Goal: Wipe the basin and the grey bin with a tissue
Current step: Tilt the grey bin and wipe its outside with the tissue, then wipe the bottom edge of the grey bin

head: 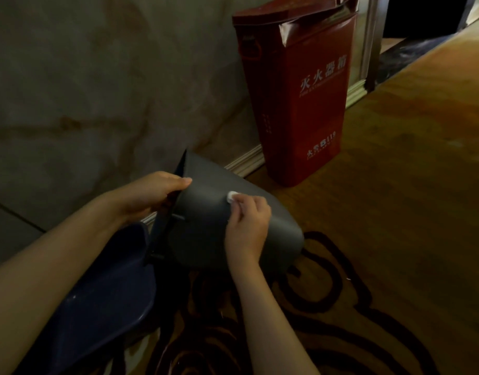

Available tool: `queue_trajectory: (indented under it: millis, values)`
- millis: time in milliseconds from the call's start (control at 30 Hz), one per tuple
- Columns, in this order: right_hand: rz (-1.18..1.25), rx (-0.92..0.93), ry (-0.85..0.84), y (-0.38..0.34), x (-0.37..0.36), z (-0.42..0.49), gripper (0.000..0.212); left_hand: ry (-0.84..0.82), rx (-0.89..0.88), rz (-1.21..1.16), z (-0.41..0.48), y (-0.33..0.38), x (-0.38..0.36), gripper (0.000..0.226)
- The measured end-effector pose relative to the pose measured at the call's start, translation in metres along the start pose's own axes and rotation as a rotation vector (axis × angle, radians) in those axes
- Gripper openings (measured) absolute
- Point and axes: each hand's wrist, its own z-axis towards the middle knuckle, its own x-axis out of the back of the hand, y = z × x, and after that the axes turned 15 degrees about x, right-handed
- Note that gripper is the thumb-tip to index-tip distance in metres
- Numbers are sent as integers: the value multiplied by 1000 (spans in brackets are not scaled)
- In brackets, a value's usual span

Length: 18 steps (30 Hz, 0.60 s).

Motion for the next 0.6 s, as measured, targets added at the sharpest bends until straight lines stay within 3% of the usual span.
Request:
queue_trajectory:
  millis: [167,300,400,500,600]
  values:
    - [-151,-443,77,79,23,-18,16,14,18,77,-1,5,8,26]
    - [-37,-796,142,113,27,-32,11,27,24,228,-3,14,5,18]
    - [40,-876,96,119,26,-41,7,226,-22,412,3,22,-4,38]
    - [69,-919,8,119,25,-50,3,397,-69,616,8,26,-12,22]
    - [92,-938,-39,115,27,-57,3,459,-53,628,8,19,-11,16]
